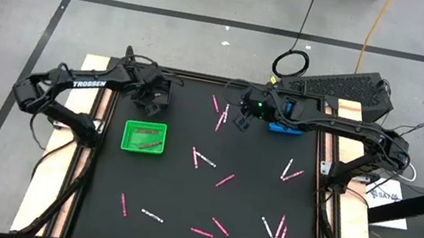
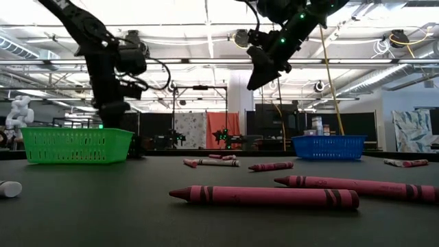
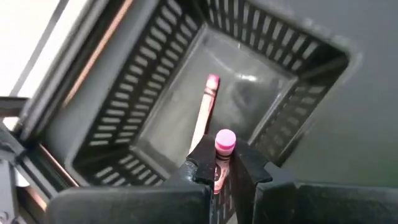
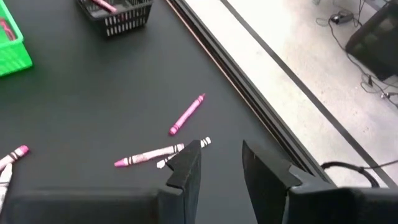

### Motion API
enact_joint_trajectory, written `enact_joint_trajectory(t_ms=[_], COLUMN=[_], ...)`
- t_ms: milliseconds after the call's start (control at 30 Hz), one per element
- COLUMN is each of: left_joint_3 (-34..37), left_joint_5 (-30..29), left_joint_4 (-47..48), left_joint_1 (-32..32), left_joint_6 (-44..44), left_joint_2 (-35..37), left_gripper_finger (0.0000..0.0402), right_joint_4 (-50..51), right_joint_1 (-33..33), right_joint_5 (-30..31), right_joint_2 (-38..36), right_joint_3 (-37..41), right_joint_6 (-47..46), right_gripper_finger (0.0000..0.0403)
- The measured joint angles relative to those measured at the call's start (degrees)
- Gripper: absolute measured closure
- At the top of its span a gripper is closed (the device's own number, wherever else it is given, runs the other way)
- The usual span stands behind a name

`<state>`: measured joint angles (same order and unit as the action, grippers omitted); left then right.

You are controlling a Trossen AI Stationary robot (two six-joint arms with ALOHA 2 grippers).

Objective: Sort crayons
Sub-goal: Put the pink crayon into the black bin, then put the white crayon into the blue bin

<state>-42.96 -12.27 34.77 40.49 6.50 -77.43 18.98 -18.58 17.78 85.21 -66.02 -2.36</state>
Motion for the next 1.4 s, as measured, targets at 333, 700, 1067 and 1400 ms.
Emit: enact_joint_trajectory(t_ms=[333, 700, 1067, 1400], left_joint_3=[0.16, 0.18, 0.18, -6.2], left_joint_5=[-2.05, -4.46, -4.46, -4.46], left_joint_4=[-1.8, -1.94, -3.44, -2.64], left_joint_1=[0.33, 0.33, 0.33, -2.81], left_joint_6=[0.37, 1.66, 1.36, -0.09], left_joint_2=[-3.28, -3.26, -3.26, -2.96], left_gripper_finger=[0.0381, 0.0374, 0.0314, 0.0312], right_joint_4=[5.66, 6.8, 6.21, -0.16], right_joint_1=[0.01, 0.03, 0.03, -0.31], right_joint_5=[-0.04, 0.0, 0.03, -0.15], right_joint_2=[0.0, 0.0, 0.0, 1.02], right_joint_3=[0.0, 0.0, 0.0, 0.0], right_joint_6=[-4.94, -5.57, -5.57, -13.45], right_gripper_finger=[0.0298, 0.0298, 0.0298, 0.0298])
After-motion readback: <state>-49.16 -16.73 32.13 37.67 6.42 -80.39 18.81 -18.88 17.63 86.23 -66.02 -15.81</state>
